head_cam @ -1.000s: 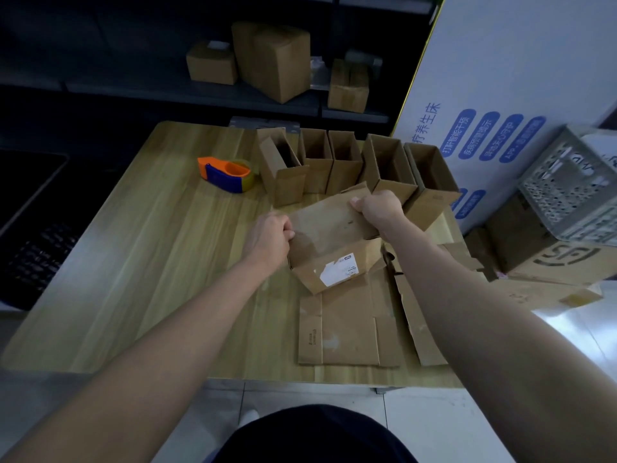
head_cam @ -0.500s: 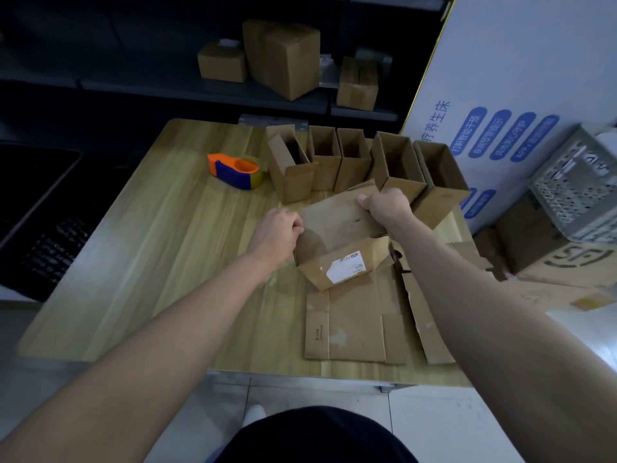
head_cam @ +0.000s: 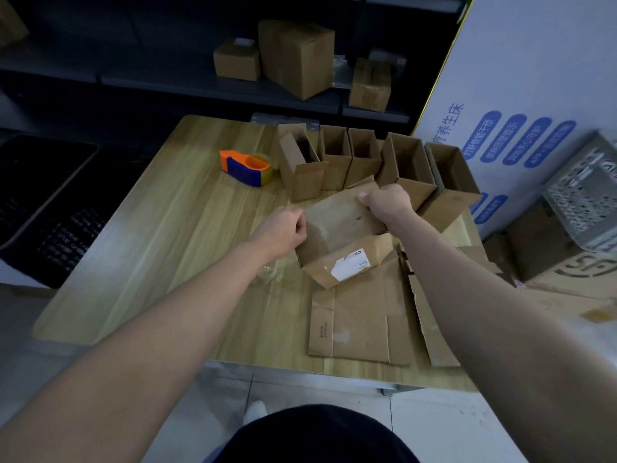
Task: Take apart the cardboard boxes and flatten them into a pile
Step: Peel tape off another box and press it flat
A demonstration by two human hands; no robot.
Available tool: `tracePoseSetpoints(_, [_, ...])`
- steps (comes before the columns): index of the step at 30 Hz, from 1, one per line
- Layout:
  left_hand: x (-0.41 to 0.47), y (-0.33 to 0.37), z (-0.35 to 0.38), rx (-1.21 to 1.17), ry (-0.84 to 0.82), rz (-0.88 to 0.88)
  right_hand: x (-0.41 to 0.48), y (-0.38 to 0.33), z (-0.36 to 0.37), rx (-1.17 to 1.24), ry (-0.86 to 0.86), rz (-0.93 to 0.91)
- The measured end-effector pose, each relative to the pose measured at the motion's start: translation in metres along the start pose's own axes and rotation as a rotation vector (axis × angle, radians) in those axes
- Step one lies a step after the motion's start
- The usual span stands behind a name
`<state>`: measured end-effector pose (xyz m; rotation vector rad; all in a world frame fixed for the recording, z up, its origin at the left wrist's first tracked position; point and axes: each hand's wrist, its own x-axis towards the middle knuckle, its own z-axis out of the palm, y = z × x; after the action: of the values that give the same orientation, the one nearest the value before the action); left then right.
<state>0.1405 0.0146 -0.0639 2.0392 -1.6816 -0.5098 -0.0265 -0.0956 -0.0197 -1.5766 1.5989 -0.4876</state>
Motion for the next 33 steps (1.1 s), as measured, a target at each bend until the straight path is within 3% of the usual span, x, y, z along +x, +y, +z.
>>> tracePoseSetpoints(4, [-0.008, -0.005, 0.010, -0.190, 0.079, 0.022, -0.001, 0.000, 0.002, 0.005, 0.005, -0.013])
tracePoseSetpoints(12, [-0.010, 0.010, 0.021, -0.281, 0.202, -0.015, 0.003, 0.010, -0.006, 0.008, 0.036, 0.019])
tracePoseSetpoints(33, [0.012, 0.042, 0.030, -0.225, 0.132, -0.076, 0.016, 0.027, -0.023, 0.038, 0.006, 0.080])
